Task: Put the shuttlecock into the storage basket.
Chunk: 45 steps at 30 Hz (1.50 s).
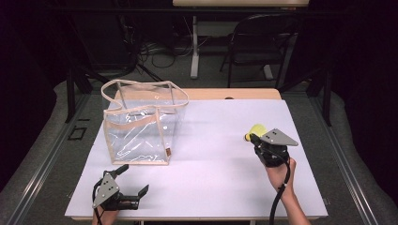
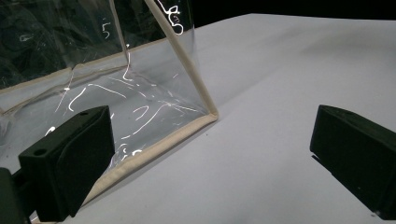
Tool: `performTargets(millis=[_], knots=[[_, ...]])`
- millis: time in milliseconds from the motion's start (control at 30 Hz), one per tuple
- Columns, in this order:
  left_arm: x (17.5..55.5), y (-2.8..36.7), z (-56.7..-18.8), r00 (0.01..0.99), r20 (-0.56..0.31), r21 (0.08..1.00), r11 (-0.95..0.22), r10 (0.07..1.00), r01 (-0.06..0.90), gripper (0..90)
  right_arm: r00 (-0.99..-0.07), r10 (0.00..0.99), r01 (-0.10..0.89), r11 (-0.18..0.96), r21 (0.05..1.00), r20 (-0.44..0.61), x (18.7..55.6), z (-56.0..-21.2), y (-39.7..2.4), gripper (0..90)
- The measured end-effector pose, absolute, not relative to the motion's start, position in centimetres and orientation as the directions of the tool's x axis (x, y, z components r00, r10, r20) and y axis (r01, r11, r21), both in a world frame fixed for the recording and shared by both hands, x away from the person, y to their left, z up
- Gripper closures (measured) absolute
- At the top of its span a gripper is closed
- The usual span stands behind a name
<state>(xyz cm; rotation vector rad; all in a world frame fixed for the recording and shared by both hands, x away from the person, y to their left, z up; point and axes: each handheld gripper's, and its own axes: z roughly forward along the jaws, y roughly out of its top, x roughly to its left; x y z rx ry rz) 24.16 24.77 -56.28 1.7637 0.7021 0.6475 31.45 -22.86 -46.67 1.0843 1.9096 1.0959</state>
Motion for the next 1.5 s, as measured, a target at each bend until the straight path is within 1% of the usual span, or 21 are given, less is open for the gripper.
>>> performTargets(millis=[1500], knots=[[24.2, 24.8, -56.3, 0.681, 0.088, 0.958, -0.249, 0.727, 0.141, 0.1, -0.444, 0.874, 0.248, 0.332, 0.91, -0.197, 32.0, -43.1, -21.3, 89.9]])
